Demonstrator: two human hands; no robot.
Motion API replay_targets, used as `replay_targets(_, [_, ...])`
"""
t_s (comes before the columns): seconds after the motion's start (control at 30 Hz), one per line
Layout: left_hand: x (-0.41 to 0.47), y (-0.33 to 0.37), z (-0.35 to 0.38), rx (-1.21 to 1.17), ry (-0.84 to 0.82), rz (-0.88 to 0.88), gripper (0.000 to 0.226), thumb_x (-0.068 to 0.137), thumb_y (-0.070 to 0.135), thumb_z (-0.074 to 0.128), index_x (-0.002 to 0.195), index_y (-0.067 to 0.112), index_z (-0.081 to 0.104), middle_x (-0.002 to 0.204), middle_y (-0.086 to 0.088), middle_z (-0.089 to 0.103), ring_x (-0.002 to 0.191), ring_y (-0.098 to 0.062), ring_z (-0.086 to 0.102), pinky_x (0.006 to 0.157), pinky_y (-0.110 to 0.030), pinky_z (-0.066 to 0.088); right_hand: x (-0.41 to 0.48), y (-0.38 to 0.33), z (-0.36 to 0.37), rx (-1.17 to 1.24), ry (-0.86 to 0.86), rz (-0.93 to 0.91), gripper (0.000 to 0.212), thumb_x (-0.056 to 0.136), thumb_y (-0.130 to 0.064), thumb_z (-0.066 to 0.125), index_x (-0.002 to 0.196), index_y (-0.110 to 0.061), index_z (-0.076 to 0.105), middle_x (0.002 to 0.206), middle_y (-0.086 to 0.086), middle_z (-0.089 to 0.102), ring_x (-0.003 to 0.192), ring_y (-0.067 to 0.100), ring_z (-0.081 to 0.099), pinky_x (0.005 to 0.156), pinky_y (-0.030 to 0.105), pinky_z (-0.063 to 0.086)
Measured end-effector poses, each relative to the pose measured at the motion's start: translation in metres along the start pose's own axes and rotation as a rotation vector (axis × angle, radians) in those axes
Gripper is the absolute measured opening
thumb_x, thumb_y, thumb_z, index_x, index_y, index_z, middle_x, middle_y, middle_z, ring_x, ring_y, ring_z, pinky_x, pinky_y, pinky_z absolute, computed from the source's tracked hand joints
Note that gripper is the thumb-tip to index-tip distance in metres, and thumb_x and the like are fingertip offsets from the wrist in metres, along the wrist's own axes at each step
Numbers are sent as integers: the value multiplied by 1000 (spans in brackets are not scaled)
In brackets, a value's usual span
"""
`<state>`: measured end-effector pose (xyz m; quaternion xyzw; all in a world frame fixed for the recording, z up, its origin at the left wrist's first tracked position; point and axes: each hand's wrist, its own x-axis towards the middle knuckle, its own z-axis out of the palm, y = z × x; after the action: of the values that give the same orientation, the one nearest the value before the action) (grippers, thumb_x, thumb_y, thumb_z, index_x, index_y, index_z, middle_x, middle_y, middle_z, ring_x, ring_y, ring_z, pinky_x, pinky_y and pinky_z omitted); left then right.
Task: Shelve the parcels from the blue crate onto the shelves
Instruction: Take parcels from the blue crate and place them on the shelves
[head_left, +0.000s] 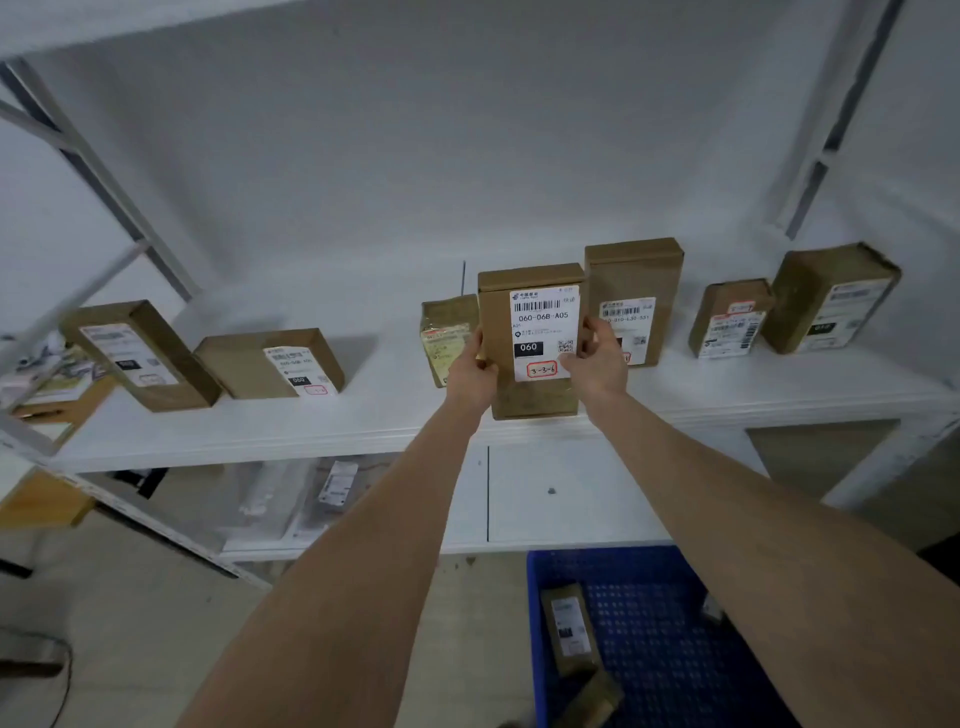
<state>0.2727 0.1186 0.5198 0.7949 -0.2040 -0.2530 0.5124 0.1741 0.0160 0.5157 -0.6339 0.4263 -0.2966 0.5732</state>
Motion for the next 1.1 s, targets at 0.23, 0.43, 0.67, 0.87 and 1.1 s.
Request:
replay_targets(0.23, [54,-20,-14,14,-34,59,62,93,3,50,148,23,30,127,-8,59,115,-22,56,91,-25,44,27,10,39,-43,121,27,54,86,8,60,136,-10,45,133,5,59,118,21,58,87,22,46])
replay_targets(0.43, [64,-30,-15,87,-23,116,52,89,13,62,137,19,43,119,-6,62,101,-15,57,85,-25,43,27,25,45,-64,193,60,51,85,6,60,131,-13,48,127,7,63,118,25,59,98,35,48])
replay_targets(0.67, [57,-19,-15,210,-83,152,64,82,19,71,138,15,39,129,-7,56,114,-23,58,96,-38,48,22,21,39,-190,174,54,45,85,4,63,126,-8,47,123,11,63,115,29,59,97,37,48])
replay_targets(0.87, [42,19,-22,327,27,355,87,81,23,72,150,23,18,144,-5,41,124,-22,50,93,-40,51,19,5,29,-385,149,-42,62,80,-8,71,133,-8,39,132,11,49,115,29,55,93,42,49])
replay_targets(1.1, [39,37,-29,733,74,495,52,87,23,63,136,27,44,135,-5,37,117,-24,50,82,-37,51,19,-32,16,-803,125,-376,74,84,-20,72,146,-21,30,149,9,27,133,29,36,103,43,43])
